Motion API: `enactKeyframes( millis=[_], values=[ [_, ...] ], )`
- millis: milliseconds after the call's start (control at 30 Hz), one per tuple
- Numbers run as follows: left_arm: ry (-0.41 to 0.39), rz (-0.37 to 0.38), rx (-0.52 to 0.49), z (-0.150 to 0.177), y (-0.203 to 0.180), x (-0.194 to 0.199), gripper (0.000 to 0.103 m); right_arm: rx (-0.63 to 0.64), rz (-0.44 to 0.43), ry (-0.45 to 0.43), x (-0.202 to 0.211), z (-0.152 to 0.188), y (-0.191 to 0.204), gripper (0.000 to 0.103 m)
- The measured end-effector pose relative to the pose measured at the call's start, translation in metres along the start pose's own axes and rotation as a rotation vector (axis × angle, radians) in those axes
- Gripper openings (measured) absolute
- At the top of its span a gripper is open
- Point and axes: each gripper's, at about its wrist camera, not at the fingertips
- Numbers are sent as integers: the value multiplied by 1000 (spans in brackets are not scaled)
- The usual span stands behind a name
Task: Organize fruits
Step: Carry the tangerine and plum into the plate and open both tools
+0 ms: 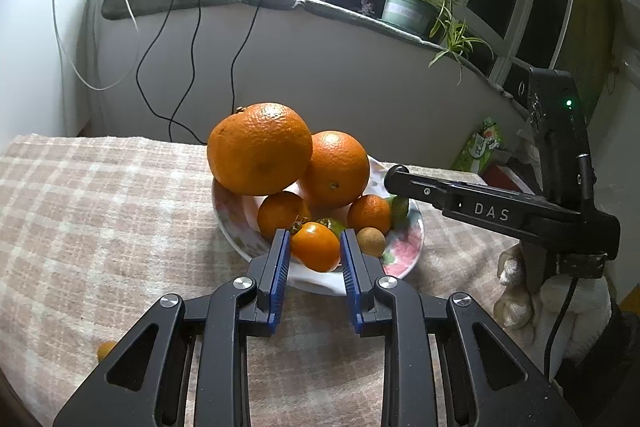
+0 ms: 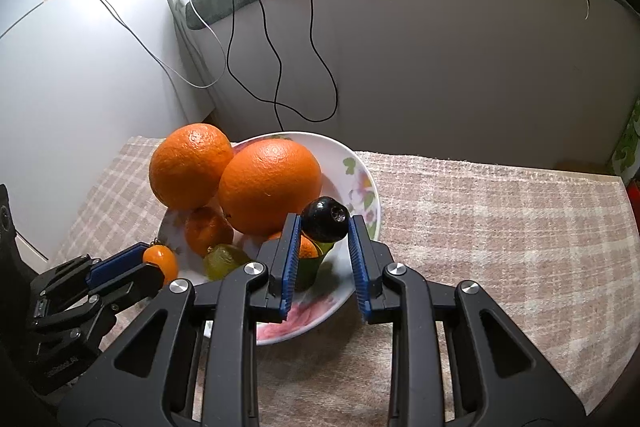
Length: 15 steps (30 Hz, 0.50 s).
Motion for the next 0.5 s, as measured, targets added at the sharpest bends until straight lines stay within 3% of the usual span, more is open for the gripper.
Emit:
enactKeyframes(
  millis=[100,133,167,200,233,333,500],
  values=[
    [-2,-6,-10,-1,-3,0,24,-2,1,-8,0,-1,0,26],
    [-3,-7,-15,-1,-4,0,28,-3,0,-8,0,-1,-1,27],
    [-5,-7,-19,-1,-5,0,38,-4,-1,-7,-1,-1,-1,27],
    [-8,-10,-25,-1,-7,0,42,-3,1,-6,-1,-1,-1,31],
    [-9,-15,-28,-1,-8,0,49,-1,4,-9,0,-1,-2,43],
    [-8,-23,-30,0,-9,0,51,-5,12,-42,7,-2,-3,68],
    [-22,-29,-28,-3,-9,8,54,-20,16,-77,20,-7,-5,79]
  ],
)
Point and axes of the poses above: each gripper's, at about its wrist camera, not at the fingertips, and x roughly against the way its jaws point, y to its left, z to its underside, and after that the axes turned 13 degrees about -y, right-handed
